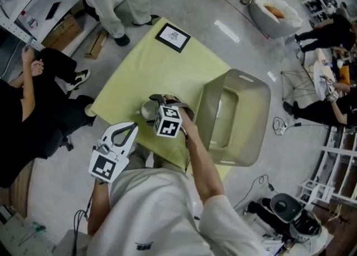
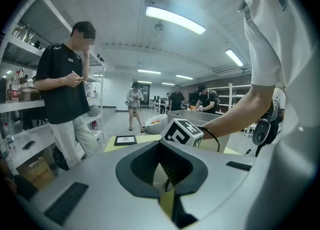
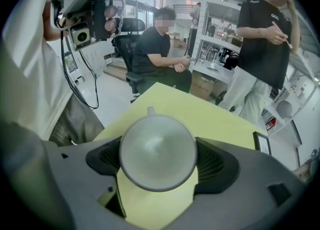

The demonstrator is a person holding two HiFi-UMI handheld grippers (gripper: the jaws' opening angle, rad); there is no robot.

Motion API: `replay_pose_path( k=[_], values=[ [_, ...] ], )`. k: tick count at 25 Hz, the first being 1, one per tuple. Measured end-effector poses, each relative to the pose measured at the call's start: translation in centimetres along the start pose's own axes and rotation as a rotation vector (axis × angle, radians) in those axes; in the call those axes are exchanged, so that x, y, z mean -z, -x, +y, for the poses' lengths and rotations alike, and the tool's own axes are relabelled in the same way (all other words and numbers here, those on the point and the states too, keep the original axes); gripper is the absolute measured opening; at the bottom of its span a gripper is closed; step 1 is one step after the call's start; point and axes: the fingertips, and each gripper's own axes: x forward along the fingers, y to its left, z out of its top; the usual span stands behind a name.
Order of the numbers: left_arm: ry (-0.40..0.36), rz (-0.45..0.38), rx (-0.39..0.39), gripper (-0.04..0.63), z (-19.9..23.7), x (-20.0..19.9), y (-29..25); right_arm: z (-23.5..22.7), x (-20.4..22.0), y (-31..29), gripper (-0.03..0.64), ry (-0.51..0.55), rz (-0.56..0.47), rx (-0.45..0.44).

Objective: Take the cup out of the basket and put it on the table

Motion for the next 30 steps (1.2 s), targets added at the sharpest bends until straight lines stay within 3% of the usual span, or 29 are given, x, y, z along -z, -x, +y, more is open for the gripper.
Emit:
replay_pose_path(
  k=[30],
  values=[
    [-0.042,0.032,0.033,0.002,-0.6,0.6,-1.4,0.9,1.3,-0.8,0.416,-0.056,-0.008,-0.022]
  ],
)
